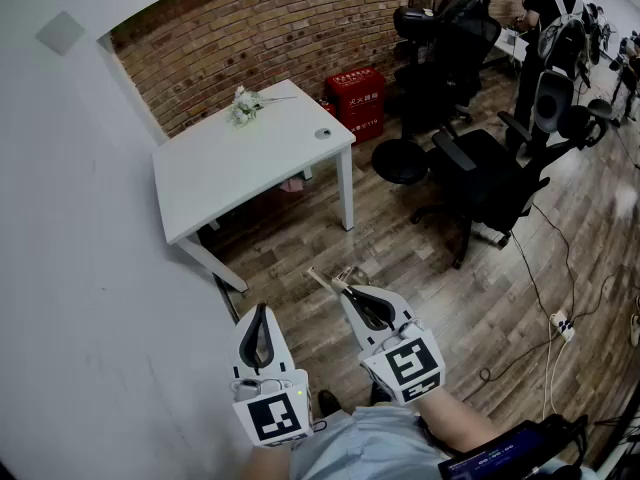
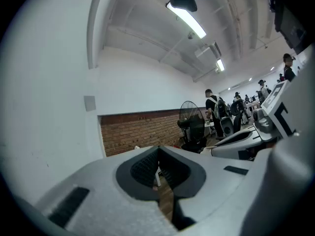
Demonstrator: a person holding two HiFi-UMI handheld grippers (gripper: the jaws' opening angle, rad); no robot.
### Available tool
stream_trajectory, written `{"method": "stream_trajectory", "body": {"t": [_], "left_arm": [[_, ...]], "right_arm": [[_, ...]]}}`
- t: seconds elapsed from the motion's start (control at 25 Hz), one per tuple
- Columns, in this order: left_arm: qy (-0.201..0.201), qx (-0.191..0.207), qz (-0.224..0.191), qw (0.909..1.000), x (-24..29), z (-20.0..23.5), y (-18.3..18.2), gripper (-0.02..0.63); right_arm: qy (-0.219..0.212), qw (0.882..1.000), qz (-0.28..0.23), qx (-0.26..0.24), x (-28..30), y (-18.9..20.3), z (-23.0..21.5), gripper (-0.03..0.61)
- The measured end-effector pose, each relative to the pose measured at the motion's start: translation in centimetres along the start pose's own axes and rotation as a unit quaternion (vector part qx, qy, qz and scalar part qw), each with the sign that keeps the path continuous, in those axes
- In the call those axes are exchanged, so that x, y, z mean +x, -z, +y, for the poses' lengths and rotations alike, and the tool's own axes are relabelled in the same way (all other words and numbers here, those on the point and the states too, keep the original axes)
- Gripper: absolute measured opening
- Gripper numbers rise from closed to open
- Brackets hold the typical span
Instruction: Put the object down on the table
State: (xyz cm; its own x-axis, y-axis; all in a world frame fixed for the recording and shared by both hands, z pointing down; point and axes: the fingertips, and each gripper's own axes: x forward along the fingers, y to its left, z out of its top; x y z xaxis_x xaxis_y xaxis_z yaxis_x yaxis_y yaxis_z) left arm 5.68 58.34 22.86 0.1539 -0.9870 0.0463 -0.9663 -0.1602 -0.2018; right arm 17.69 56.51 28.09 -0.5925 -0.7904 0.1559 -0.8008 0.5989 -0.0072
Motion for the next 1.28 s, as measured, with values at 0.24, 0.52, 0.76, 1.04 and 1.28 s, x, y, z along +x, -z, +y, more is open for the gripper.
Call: {"method": "stream_trajectory", "body": {"t": [0.24,0.52,0.76,1.04,1.28], "left_arm": [[-0.006,0.007,0.002,1.0,0.7,-2.2,0.3,0.009],[-0.014,0.007,0.021,0.9997,1.2,-5.3,1.7,0.008],[-0.016,0.0,0.036,0.9992,2.7,-5.9,1.9,0.008],[-0.027,-0.013,0.046,0.9985,5.9,-3.8,3.1,0.008],[-0.026,-0.022,0.049,0.9982,10.4,-0.6,4.5,0.009]], "right_arm": [[-0.003,1.0,-0.002,0.011,-1.1,0.8,-2.4,0.026],[-0.008,1.0,0.016,0.013,-2.3,2.9,-5.6,0.026],[-0.015,0.999,0.025,0.02,-1.2,3.3,-6.9,0.026],[-0.026,0.999,0.034,0.015,2.5,3.6,-7.7,0.026],[-0.025,0.998,0.05,0.012,7.7,3.9,-8.5,0.026]]}}
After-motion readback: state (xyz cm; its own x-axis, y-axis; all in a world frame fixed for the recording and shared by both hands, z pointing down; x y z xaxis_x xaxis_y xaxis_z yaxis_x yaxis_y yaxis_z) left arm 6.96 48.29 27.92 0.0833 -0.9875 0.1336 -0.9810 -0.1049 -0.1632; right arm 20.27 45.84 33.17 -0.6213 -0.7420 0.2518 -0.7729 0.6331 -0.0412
